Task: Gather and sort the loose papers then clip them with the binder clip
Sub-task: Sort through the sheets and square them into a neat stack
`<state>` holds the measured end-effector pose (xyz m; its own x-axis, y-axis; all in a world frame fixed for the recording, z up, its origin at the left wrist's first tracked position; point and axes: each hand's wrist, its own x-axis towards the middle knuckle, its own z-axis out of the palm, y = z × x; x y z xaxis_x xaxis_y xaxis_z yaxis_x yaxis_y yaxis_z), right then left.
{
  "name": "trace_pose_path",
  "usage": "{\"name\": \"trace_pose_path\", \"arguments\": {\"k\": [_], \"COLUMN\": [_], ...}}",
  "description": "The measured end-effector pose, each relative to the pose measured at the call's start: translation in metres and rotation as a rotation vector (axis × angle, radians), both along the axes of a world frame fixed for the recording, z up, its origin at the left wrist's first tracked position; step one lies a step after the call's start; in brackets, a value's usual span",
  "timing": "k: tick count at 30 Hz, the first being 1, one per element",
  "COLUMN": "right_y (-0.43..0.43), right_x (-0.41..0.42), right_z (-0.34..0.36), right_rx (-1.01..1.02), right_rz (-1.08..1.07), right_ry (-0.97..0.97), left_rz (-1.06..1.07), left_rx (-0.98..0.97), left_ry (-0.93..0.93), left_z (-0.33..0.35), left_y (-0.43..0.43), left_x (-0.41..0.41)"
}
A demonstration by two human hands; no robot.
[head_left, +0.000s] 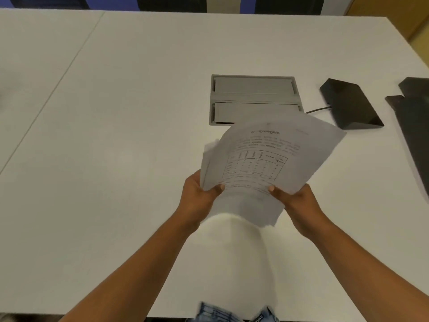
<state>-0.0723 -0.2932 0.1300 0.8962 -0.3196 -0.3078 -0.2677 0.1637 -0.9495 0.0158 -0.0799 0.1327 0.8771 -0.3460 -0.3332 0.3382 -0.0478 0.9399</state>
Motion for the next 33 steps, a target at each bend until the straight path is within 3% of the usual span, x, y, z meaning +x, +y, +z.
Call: {"name": "trace_pose_path", "arguments": {"k": [9,22,28,33], "right_y": [0.001,0.002,-0.001,-0.006], "right_x": [0.01,0.013,0.014,0.011], "right_z": [0.016,0.032,0.035,0.047], "right_rx": [-0.154,-0.238,-0.296,-0.554], "right_rz": [-0.053,-0.049,-0.028,-0.002], "right_ry": [-0.075,-0.132,-0.182,-0.269], "left_rz": [0.078,0.154,0.199,0.195], "left_rx": [0.024,-0.113,-0.098,-0.123], "left_ry": [-0.288,-0.167,-0.225,-0.199], "left_z": [0.015,0.025,0.029,0.027], "left_y": [-0.005,-0.004,-0.004,-0.001], "left_x": [0.001,0.005,0.004,0.008]}}
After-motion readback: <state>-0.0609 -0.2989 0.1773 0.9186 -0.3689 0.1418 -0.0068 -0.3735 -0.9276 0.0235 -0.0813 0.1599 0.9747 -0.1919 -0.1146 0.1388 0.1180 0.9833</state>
